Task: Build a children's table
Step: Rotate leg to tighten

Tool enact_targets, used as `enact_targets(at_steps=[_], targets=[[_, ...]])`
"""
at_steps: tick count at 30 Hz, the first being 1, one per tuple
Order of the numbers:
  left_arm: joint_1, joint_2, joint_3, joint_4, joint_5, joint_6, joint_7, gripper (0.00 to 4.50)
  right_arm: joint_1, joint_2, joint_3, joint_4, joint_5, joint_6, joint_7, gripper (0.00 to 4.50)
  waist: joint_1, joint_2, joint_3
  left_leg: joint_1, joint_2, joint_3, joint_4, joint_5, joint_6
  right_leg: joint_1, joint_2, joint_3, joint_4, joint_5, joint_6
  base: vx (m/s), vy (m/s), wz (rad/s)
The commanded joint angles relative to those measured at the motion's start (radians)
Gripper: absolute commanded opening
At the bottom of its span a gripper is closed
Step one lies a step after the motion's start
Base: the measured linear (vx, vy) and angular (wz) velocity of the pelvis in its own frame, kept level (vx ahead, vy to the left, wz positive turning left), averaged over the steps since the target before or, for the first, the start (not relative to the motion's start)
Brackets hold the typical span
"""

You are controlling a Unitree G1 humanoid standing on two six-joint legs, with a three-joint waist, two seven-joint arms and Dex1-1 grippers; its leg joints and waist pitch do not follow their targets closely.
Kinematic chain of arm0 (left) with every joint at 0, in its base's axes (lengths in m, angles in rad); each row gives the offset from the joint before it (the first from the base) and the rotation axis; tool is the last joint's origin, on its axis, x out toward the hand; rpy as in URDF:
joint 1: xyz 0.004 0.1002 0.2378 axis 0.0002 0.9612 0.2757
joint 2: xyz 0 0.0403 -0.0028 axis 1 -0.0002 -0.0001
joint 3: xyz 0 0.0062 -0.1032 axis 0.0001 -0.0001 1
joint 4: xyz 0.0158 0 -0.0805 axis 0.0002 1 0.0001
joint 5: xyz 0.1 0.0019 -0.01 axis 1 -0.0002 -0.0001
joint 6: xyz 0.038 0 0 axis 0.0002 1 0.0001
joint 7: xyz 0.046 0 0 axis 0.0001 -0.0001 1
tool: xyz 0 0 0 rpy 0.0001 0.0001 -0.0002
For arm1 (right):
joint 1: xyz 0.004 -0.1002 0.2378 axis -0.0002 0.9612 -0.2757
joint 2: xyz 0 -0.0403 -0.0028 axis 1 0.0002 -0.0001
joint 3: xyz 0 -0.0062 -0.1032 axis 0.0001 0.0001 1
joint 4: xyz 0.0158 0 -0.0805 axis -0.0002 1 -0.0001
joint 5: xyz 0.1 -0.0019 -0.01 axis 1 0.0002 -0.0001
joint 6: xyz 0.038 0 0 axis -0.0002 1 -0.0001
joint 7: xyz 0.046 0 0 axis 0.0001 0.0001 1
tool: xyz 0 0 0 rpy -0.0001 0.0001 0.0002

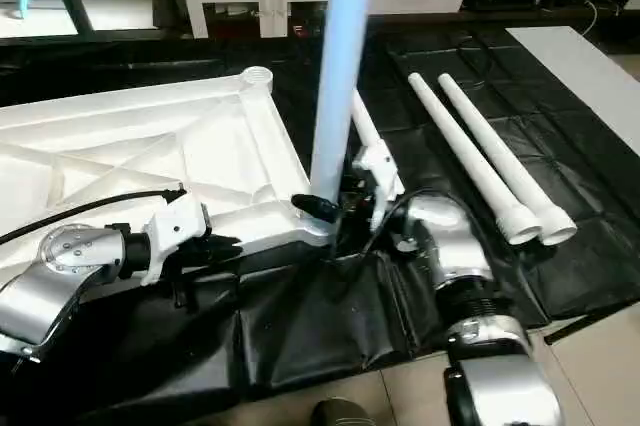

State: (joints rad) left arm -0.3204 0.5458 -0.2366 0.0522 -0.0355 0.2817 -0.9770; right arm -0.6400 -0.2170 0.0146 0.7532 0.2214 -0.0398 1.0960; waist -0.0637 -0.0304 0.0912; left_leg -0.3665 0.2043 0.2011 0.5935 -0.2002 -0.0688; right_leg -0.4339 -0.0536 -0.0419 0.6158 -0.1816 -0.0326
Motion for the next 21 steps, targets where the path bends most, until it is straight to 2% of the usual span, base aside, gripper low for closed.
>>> enact_targets(at_steps=[1, 2, 3, 4, 6, 7, 8, 9, 10, 11, 12, 14, 15, 16, 17, 20, 21], targets=[[0.010, -0.015, -0.041, 0.029, 0.023, 0.029, 0.007, 0.00, 0.010, 0.019, 0.004, 0.026, -0.042, 0.016, -0.133, 2.19, 0.007, 0.009, -0.054, 0.010, 0.032, -0.012, -0.066, -0.158, 0.085, 0.058, -0.067, 0.049, -0.073, -0.146, -0.274, 0.000, 0.000, 0.00], [0.010, -0.015, -0.041, 0.029, 0.023, 0.029, 0.007, 0.00, 0.010, 0.019, 0.004, 0.026, -0.042, 0.016, -0.133, 2.19, 0.006, 0.009, -0.053, 0.009, 0.032, -0.012, -0.066, -0.157, 0.082, 0.058, -0.067, 0.050, -0.073, -0.149, -0.272, 0.000, 0.000, 0.00], [-0.007, -0.040, -0.052, 0.035, 0.034, 0.057, 0.036, 0.00, 0.016, 0.054, 0.002, 0.036, -0.061, 0.048, -0.237, 2.14, 0.006, 0.009, -0.053, 0.009, 0.031, -0.013, -0.066, -0.163, 0.076, 0.058, -0.066, 0.049, -0.074, -0.161, -0.268, 0.000, 0.000, 0.00], [-0.009, -0.044, -0.053, 0.036, 0.035, 0.062, 0.040, 0.00, 0.016, 0.058, 0.001, 0.038, -0.063, 0.052, -0.253, 2.10, 0.004, 0.010, -0.049, 0.009, 0.032, -0.013, -0.069, -0.167, 0.065, 0.056, -0.067, 0.049, -0.077, -0.181, -0.261, 0.000, 0.000, 0.00], [-0.027, -0.082, -0.060, 0.048, 0.041, 0.109, 0.076, 0.00, 0.012, 0.091, -0.010, 0.060, -0.078, 0.081, -0.364, 2.04, 0.002, 0.011, -0.049, 0.011, 0.030, -0.014, -0.069, -0.196, 0.049, 0.054, -0.067, 0.049, -0.081, -0.224, -0.249, 0.000, 0.000, 0.00], [-0.050, -0.125, -0.067, 0.066, 0.048, 0.154, 0.117, 0.00, 0.004, 0.120, -0.026, 0.084, -0.086, 0.106, -0.472, 2.03, 0.004, 0.020, -0.048, 0.012, 0.031, -0.017, -0.071, -0.206, 0.037, 0.052, -0.067, 0.049, -0.082, -0.238, -0.243, 0.000, 0.000, 0.00], [-0.065, -0.154, -0.065, 0.079, 0.051, 0.187, 0.150, 0.00, 0.000, 0.139, -0.040, 0.096, -0.084, 0.123, -0.529, 2.02, 0.000, 0.018, -0.044, 0.014, 0.031, -0.013, -0.073, -0.219, 0.030, 0.047, -0.065, 0.050, -0.087, -0.254, -0.239, 0.000, 0.000, 0.00], [-0.072, -0.168, -0.063, 0.085, 0.052, 0.200, 0.166, 0.00, -0.001, 0.147, -0.045, 0.100, -0.082, 0.127, -0.553, 2.02, 0.000, 0.016, -0.043, 0.020, 0.029, -0.015, -0.073, -0.250, 0.012, 0.044, -0.064, 0.049, -0.091, -0.293, -0.233, 0.000, 0.000, 0.00], [-0.099, -0.231, -0.049, 0.112, 0.048, 0.244, 0.232, 0.00, -0.004, 0.189, -0.075, 0.116, -0.069, 0.134, -0.655, 2.00, -0.004, 0.017, -0.038, 0.018, 0.028, -0.016, -0.075, -0.281, 0.000, 0.045, -0.066, 0.049, -0.095, -0.338, -0.218, 0.000, 0.000, 0.00], [-0.116, -0.272, -0.039, 0.128, 0.044, 0.269, 0.271, 0.00, -0.002, 0.220, -0.096, 0.124, -0.057, 0.133, -0.720, 2.00, -0.004, 0.016, -0.034, 0.022, 0.027, -0.016, -0.075, -0.306, -0.004, 0.040, -0.065, 0.048, -0.101, -0.374, -0.207, 0.000, 0.000, 0.00], [-0.137, -0.318, -0.035, 0.147, 0.037, 0.291, 0.302, 0.00, 0.005, 0.268, -0.108, 0.130, -0.050, 0.125, -0.791, 2.00, -0.006, 0.014, -0.034, 0.034, 0.024, -0.021, -0.074, -0.366, -0.021, 0.034, -0.065, 0.045, -0.109, -0.459, -0.168, 0.000, 0.000, 0.00], [-0.153, -0.349, -0.035, 0.162, 0.037, 0.302, 0.319, 0.00, 0.013, 0.306, -0.103, 0.131, -0.054, 0.119, -0.824, 2.00, -0.005, 0.016, -0.035, 0.033, 0.021, -0.024, -0.076, -0.382, -0.022, 0.032, -0.064, 0.043, -0.113, -0.481, -0.147, 0.000, 0.000, 0.00], [-0.159, -0.359, -0.036, 0.167, 0.038, 0.305, 0.324, 0.00, 0.016, 0.320, -0.099, 0.130, -0.057, 0.116, -0.832, 2.00, -0.006, 0.014, -0.035, 0.034, 0.020, -0.025, -0.077, -0.397, -0.018, 0.029, -0.063, 0.043, -0.117, -0.493, -0.132, 0.000, 0.000, 0.00], [-0.166, -0.368, -0.040, 0.171, 0.040, 0.298, 0.322, 0.00, 0.018, 0.337, -0.081, 0.128, -0.065, 0.110, -0.823, 2.00, -0.007, 0.014, -0.034, 0.028, 0.019, -0.029, -0.079, -0.409, -0.014, 0.031, -0.064, 0.041, -0.118, -0.508, -0.119, 0.000, 0.000, 0.00], [-0.167, -0.368, -0.043, 0.170, 0.041, 0.292, 0.318, 0.00, 0.018, 0.342, -0.071, 0.125, -0.069, 0.104, -0.813, 2.00, -0.007, 0.016, -0.035, 0.029, 0.019, -0.030, -0.080, -0.416, -0.012, 0.030, -0.065, 0.041, -0.120, -0.515, -0.113, 0.000, 0.000, 0.00], [-0.154, -0.334, -0.047, 0.146, 0.043, 0.266, 0.281, 0.00, 0.017, 0.331, -0.047, 0.080, -0.062, 0.094, -0.695, 2.00, -0.010, 0.014, -0.037, 0.023, 0.021, -0.033, -0.082, -0.418, -0.006, 0.031, -0.065, 0.040, -0.120, -0.507, -0.103, 0.000, 0.000, 0.00], [-0.142, -0.311, -0.050, 0.136, 0.047, 0.248, 0.262, 0.00, 0.018, 0.315, -0.041, 0.059, -0.060, 0.080, -0.653, 2.56, -0.011, 0.014, -0.038, 0.019, 0.022, -0.033, -0.084, -0.409, -0.001, 0.033, -0.066, 0.042, -0.117, -0.485, -0.108, 0.000, 0.000, 0.00]])
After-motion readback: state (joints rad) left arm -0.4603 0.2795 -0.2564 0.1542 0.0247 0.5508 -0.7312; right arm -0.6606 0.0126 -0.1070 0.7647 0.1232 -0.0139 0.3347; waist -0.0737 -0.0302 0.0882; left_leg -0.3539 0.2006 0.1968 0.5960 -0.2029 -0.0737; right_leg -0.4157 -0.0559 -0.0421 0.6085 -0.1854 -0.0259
